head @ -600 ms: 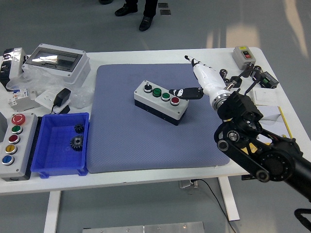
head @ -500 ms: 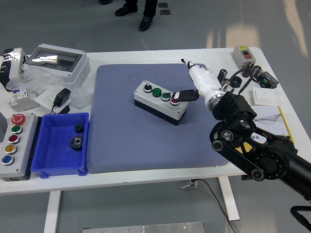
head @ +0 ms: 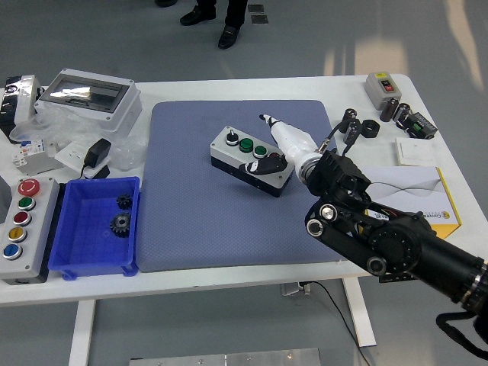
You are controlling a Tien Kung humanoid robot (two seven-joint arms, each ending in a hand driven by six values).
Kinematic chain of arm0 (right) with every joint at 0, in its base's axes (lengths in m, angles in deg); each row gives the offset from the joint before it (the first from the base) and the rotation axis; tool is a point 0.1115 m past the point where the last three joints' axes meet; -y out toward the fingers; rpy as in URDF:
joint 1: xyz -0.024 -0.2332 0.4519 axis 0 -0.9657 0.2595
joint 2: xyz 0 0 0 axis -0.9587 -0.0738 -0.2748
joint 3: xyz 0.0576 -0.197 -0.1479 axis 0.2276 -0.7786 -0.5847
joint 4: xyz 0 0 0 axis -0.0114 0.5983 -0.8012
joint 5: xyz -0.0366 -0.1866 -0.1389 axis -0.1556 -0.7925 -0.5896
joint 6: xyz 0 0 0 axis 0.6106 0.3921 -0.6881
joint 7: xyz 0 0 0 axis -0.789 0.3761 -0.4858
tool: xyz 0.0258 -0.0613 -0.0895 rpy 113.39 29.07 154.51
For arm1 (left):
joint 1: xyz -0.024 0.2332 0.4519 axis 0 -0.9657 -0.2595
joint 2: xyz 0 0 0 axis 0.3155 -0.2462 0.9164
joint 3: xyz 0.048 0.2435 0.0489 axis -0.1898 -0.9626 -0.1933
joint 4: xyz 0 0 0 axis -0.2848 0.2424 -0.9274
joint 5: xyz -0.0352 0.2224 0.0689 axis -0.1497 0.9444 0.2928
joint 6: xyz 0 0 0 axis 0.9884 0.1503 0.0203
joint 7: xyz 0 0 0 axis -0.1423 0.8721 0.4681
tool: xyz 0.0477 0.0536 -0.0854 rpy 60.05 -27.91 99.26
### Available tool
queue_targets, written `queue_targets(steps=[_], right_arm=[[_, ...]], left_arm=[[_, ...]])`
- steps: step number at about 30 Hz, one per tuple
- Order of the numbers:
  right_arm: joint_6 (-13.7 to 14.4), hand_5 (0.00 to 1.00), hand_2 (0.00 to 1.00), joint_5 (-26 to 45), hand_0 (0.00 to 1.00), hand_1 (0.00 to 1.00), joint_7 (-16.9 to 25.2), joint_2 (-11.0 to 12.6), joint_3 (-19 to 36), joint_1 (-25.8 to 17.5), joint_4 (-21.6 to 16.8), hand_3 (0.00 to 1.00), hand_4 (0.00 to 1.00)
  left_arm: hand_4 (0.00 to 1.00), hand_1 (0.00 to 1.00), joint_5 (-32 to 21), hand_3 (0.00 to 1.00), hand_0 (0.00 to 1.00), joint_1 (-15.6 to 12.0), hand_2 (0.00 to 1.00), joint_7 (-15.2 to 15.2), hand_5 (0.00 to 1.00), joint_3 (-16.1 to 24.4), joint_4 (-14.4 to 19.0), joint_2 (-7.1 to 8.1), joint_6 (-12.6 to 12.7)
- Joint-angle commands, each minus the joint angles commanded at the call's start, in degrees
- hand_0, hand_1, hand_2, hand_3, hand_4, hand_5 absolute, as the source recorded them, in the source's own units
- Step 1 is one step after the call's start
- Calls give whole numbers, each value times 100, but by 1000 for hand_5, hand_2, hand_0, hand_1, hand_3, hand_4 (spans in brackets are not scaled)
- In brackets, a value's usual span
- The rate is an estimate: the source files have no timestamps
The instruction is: Pick up the button,place it on the desk,press the button,press the button
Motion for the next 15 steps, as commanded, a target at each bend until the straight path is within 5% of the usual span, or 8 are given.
queue_targets(steps=[15], right_arm=[[57,410,998,-15,998,998,-60,-247,-413,197,772,998,998]], left_arm=[[483,557,-10,581,622,34,529,11,203,-27,0,-3,-7]])
